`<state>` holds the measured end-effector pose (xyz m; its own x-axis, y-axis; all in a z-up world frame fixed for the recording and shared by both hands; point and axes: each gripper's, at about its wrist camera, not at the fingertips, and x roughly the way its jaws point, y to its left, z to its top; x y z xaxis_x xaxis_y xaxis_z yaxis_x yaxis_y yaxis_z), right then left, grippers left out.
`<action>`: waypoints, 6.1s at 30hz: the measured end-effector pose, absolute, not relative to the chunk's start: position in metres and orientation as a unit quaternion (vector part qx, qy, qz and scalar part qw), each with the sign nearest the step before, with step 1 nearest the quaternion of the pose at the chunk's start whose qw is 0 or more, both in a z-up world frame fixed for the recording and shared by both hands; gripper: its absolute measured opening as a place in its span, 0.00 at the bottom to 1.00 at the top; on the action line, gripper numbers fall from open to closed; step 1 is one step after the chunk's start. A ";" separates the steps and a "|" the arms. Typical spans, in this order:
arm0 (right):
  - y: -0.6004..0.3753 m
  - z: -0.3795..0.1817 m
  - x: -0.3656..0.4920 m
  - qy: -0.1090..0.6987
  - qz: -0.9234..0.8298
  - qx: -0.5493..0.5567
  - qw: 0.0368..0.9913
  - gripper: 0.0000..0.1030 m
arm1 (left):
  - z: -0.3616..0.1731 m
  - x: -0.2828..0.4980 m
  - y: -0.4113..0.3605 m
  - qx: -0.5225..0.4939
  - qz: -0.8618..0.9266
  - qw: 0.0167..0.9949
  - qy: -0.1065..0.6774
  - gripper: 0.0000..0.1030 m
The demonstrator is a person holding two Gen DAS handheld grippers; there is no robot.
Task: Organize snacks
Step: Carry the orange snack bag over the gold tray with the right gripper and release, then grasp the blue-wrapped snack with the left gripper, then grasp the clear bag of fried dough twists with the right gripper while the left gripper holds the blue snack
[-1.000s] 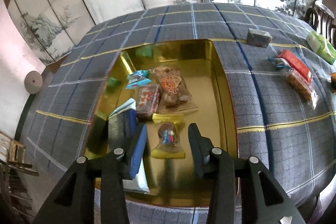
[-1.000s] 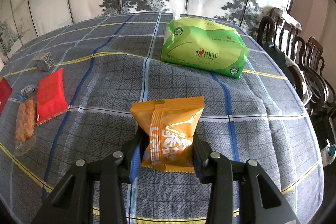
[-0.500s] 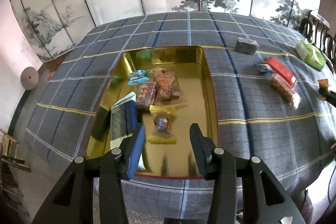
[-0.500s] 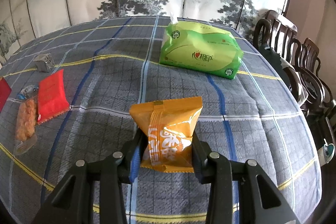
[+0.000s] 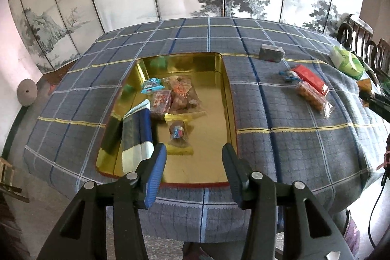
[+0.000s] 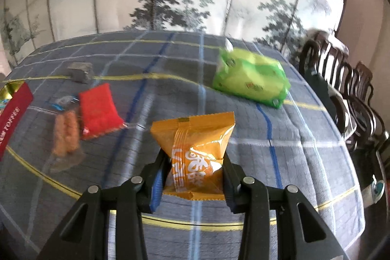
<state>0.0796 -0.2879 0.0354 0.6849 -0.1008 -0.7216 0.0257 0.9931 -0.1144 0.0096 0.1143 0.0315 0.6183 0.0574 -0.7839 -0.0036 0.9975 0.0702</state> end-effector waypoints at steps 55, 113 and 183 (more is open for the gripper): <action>0.164 0.036 0.218 0.521 0.304 -0.101 0.791 0.39 | 0.032 -0.036 0.216 0.012 0.082 0.909 0.408 0.71; -0.336 0.006 0.092 0.406 -0.016 0.041 0.913 0.55 | -0.020 0.260 -0.075 0.092 -0.205 0.777 0.588 0.65; -0.153 0.001 0.155 0.468 0.271 -0.086 0.837 0.61 | 0.059 0.036 0.106 -0.107 -0.086 0.854 0.502 0.21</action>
<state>0.1549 -0.1530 0.0014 0.4149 0.3724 -0.8302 -0.5332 0.8388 0.1099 0.0364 0.1057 0.0585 0.4813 -0.2542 -0.8389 0.0385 0.9622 -0.2695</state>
